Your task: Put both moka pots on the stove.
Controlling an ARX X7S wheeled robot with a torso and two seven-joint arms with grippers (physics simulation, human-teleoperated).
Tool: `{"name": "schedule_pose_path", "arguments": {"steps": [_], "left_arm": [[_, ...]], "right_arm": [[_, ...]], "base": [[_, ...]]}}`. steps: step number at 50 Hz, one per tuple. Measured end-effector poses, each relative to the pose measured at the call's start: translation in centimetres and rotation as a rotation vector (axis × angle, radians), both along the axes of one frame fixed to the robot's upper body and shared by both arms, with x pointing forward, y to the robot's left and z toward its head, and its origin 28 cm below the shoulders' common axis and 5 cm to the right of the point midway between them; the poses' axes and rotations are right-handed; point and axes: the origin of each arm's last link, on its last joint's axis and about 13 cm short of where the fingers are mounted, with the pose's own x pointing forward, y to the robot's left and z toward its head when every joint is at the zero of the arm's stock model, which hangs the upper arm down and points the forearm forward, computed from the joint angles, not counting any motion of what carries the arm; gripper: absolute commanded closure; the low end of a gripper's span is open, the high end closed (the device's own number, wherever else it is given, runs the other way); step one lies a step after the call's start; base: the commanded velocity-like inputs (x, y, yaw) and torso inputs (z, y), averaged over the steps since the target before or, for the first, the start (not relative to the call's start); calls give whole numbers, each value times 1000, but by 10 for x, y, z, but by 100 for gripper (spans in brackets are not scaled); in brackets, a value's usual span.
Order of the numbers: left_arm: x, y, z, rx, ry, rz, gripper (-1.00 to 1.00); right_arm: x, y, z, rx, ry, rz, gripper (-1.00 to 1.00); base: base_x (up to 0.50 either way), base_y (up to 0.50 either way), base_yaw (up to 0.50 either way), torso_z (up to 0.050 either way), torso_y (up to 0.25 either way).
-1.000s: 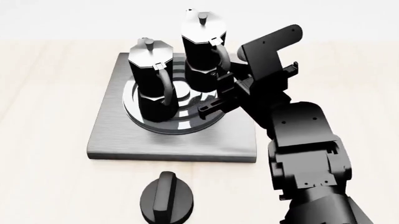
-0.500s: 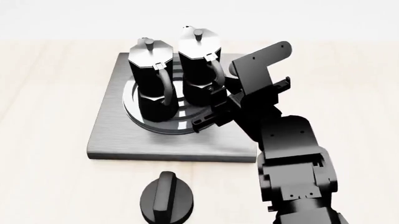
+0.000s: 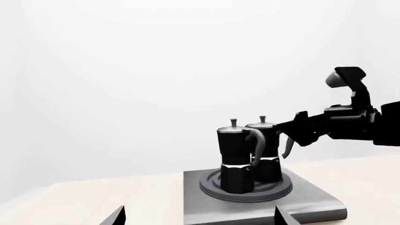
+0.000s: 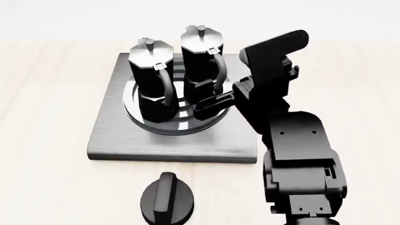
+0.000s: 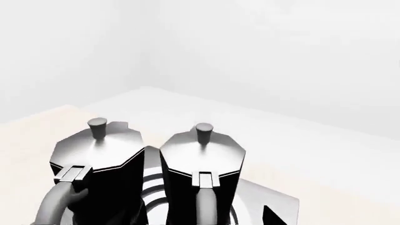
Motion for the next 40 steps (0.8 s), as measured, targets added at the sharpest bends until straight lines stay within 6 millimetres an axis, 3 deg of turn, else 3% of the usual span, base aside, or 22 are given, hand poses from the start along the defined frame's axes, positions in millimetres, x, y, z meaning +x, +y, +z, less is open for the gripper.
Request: {"name": "schedule_pose_path", "arguments": {"steps": [7, 19, 30, 40], "left_arm": [[-1, -3, -1, 2, 0, -3, -100], [-4, -5, -3, 4, 0, -4, -100], [-7, -6, -3, 6, 1, -6, -100], [-11, -5, -2, 7, -1, 0, -100]], "right_arm": [[-30, 1, 12, 64, -97, -6, -100], [-102, 10, 19, 125, -316, -105, -100], [-155, 6, 1, 94, -466, -258, -100], [-186, -1, -24, 86, -498, -323, -100]], "base": [[0, 0, 0, 0, 0], [0, 0, 0, 0, 0], [0, 0, 0, 0, 0], [0, 0, 0, 0, 0]]}}
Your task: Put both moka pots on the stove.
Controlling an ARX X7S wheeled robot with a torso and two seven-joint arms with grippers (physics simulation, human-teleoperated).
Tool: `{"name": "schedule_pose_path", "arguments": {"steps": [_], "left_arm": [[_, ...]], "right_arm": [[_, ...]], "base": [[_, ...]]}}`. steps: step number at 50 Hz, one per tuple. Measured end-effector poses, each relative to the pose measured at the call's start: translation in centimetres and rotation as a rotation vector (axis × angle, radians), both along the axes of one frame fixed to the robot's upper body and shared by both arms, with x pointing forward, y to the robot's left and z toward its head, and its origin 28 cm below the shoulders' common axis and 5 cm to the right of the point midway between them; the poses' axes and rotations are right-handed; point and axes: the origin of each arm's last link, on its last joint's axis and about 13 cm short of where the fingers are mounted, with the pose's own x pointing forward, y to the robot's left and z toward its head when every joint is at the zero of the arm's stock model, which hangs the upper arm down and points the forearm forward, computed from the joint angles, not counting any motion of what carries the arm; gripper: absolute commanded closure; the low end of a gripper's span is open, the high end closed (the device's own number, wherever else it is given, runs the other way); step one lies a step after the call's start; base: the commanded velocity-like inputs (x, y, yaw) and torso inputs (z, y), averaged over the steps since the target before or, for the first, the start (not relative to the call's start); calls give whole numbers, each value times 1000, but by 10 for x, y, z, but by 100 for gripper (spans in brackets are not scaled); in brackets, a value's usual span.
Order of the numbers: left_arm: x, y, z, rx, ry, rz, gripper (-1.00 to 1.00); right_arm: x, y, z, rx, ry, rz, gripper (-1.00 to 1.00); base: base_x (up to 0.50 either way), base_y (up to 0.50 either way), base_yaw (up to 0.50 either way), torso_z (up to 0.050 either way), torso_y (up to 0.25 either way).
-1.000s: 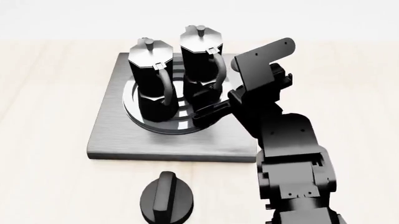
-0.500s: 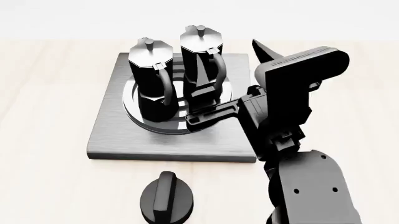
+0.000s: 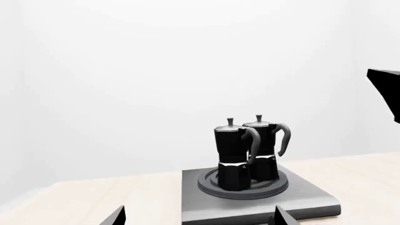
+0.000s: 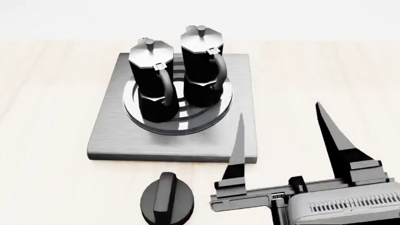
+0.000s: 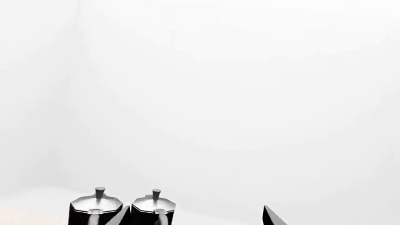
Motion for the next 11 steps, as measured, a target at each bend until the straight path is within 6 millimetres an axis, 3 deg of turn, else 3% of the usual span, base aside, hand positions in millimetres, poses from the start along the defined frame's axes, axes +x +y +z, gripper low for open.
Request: {"name": "schedule_pose_path", "arguments": {"steps": [11], "left_arm": [[-5, 2, 1, 2, 1, 5, -100]], "right_arm": [[-21, -2, -20, -7, 19, -22, -100]], "base": [[0, 0, 0, 0, 0]]}}
